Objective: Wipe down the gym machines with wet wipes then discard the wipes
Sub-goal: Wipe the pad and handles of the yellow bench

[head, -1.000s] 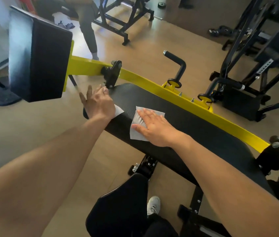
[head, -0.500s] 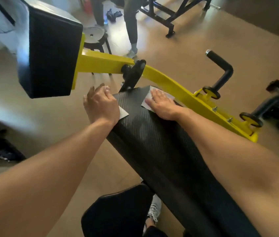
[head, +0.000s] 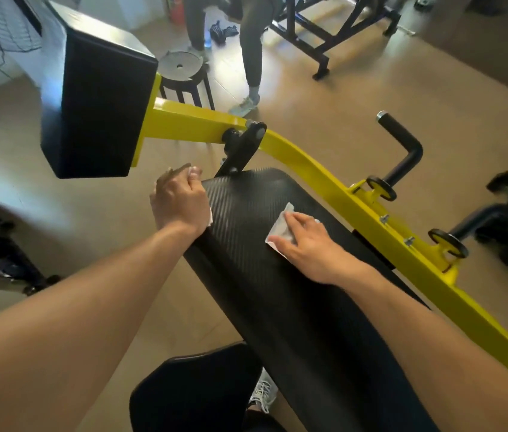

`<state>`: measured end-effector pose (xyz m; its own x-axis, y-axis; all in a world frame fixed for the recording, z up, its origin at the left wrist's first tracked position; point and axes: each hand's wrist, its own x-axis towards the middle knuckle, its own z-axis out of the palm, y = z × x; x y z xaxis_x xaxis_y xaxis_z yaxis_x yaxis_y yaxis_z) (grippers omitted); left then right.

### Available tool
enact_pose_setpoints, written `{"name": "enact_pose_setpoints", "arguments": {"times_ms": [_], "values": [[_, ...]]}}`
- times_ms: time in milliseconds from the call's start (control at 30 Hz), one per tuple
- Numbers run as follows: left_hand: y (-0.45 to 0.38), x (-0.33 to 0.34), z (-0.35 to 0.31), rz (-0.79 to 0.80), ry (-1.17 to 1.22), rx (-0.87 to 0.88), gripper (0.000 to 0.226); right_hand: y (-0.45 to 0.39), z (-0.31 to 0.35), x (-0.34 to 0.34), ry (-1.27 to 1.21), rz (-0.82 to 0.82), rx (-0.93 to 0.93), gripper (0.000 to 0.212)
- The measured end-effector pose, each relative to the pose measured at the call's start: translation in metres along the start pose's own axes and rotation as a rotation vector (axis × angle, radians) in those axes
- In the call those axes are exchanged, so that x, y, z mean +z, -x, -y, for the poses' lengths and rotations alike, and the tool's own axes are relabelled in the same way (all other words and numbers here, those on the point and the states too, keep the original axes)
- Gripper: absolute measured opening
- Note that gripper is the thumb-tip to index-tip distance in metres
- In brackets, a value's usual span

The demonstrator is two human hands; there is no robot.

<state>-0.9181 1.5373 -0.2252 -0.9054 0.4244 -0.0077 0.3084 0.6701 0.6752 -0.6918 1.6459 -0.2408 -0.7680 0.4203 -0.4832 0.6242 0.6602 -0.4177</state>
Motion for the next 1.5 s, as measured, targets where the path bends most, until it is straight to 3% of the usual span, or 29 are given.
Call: {"name": "enact_pose_setpoints", "arguments": {"times_ms": [100,333,500,700,967,1133,1367,1500], "values": [[-0.003,0.002,-0.002,-0.024,0.164,-0.089,0.046,-0.051,0.010,-0.009,-0.104,-0.035,0.032,0.081],[0.004,-0.006,0.013,-0.164,0.523,-0.552,0.042,-0.059,0.097,-0.013,-0.068,-0.029,-0.316,0.074],[0.038,-0.015,0.057,-0.012,0.969,-0.800,0.058,-0.001,0.115,0.009,0.093,-0.111,-0.354,0.075],[0.045,-0.050,0.083,-0.074,1.015,-0.703,0.044,-0.047,0.154,0.007,0.141,-0.192,-0.292,0.084],[0.051,-0.068,0.061,0.041,0.817,-0.466,0.041,-0.085,0.180,0.005,0.172,-0.268,-0.285,0.077],[0.063,-0.060,0.046,0.046,0.772,-0.330,0.041,-0.044,0.166,0.024,0.260,-0.336,-0.273,0.080],[0.080,-0.047,0.030,0.013,0.545,0.062,0.044,0.031,0.147,0.064,0.365,-0.388,-0.027,0.082],[0.102,-0.040,0.018,0.129,0.514,0.273,0.047,0.073,0.133,0.083,0.391,-0.401,0.100,0.081]]}}
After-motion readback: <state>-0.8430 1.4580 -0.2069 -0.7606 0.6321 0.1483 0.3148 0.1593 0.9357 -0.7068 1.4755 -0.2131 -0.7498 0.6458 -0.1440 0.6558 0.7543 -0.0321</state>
